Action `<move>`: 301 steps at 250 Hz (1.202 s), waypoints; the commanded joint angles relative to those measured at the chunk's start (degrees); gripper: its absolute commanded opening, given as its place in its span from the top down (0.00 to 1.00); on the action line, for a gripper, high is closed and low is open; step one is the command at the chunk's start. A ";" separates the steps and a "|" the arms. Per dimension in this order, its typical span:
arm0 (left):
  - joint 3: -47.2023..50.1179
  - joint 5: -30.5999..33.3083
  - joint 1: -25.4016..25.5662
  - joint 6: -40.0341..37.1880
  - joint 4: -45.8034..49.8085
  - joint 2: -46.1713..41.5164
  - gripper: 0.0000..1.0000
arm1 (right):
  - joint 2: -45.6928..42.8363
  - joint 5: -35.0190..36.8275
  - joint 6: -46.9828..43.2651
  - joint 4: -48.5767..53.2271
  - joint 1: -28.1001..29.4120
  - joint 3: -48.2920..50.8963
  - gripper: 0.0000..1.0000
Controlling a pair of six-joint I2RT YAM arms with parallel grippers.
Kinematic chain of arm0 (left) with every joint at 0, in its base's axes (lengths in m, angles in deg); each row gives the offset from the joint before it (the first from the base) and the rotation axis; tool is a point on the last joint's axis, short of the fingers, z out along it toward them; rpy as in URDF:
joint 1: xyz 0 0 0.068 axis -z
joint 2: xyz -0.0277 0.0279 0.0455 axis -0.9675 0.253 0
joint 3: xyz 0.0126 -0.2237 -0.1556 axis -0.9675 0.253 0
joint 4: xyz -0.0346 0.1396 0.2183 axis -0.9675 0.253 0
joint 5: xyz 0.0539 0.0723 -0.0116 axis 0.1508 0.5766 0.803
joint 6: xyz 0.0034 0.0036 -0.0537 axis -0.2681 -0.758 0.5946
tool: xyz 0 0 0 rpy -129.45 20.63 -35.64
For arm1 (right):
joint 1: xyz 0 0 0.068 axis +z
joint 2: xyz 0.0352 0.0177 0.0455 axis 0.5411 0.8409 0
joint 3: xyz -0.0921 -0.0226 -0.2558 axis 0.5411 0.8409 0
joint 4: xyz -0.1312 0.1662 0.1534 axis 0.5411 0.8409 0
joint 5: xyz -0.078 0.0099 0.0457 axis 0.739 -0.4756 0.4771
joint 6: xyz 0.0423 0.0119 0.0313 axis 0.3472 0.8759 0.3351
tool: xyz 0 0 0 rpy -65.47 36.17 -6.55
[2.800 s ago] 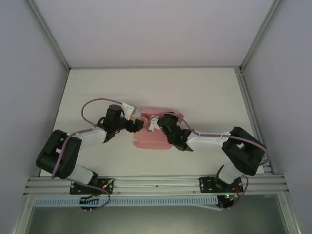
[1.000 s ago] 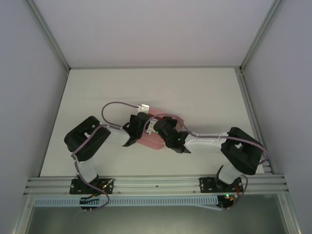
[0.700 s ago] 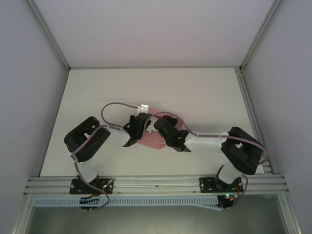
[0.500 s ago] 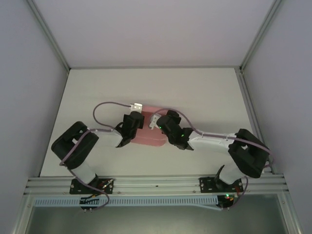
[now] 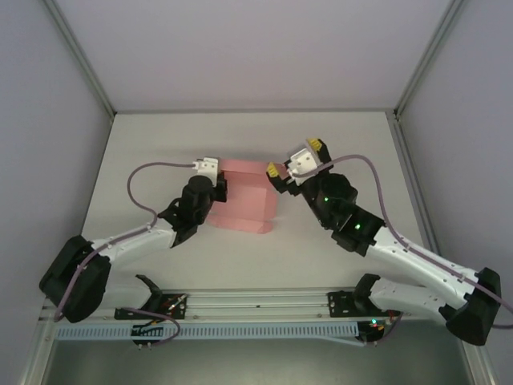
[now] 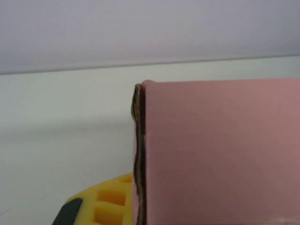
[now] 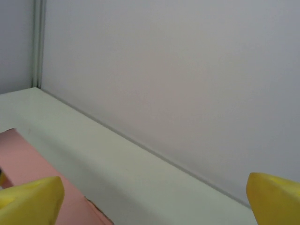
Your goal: Assemble paper box
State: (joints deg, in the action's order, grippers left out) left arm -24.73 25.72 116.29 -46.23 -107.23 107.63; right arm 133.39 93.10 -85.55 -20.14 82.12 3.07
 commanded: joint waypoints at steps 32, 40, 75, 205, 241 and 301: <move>1.65 -6.73 -1.42 3.56 1.36 -3.60 1.00 | 5.96 -3.05 11.61 9.60 -5.22 -2.52 0.00; 1.44 -7.02 -1.72 4.10 1.84 -3.52 1.00 | 6.68 -3.74 12.02 9.42 -5.49 -2.15 0.00; 0.86 -10.71 -3.48 7.01 2.33 -3.27 1.00 | 8.72 -7.08 12.21 5.28 -5.65 0.51 0.00; -5.77 -29.24 -5.62 12.25 6.44 0.69 1.00 | 14.79 -12.55 -7.72 -29.07 -5.45 12.61 0.00; -6.08 -32.28 -5.65 13.67 6.35 0.76 1.00 | 15.91 -12.88 -4.18 -36.79 -4.99 14.28 0.00; -7.37 -34.93 -6.03 16.00 5.65 2.87 1.00 | 14.50 -10.23 -1.06 -48.59 -2.30 16.94 0.00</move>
State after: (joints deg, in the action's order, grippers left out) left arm -28.29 -1.67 109.54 -31.23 -96.09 109.80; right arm 148.45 82.26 -88.04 -63.86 77.73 18.96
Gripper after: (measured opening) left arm 0.046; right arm 0.997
